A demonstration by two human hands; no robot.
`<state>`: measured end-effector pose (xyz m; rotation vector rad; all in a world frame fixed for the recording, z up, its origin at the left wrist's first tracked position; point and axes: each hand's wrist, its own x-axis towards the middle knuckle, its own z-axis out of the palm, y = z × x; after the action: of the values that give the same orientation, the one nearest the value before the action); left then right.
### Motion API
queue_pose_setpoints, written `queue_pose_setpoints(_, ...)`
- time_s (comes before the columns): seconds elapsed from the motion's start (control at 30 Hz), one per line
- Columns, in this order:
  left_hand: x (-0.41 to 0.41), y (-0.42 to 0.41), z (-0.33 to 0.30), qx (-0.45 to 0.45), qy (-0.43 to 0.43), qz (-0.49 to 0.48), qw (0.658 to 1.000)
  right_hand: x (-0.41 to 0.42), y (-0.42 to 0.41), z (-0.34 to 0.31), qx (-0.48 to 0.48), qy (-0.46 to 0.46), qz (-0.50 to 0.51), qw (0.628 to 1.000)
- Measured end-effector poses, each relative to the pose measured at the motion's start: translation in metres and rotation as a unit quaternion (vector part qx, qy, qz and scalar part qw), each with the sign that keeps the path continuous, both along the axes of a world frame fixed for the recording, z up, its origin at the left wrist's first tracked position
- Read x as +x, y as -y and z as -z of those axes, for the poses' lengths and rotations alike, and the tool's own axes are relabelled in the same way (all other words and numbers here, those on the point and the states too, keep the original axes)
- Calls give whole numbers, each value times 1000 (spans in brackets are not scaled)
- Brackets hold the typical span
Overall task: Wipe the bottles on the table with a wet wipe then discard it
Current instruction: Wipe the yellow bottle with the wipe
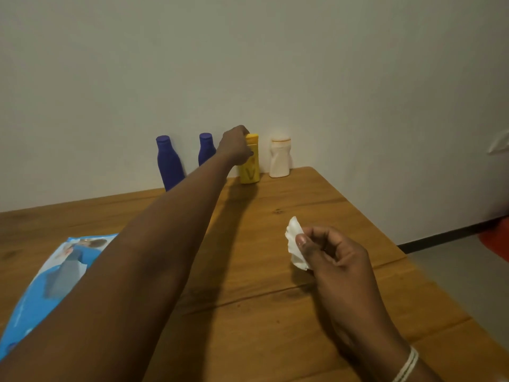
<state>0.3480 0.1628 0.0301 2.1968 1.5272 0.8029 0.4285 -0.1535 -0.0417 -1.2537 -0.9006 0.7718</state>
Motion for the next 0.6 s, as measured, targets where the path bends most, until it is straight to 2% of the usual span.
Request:
queue_pose_setpoints(0.47,-2,0,-3,-14,-32,-15,999,4,3,3,15,7,24,1000)
queue_pose_setpoints(0.6,-2,4,-9,18,-52,-2,999,4,3,3,8,18,41,999)
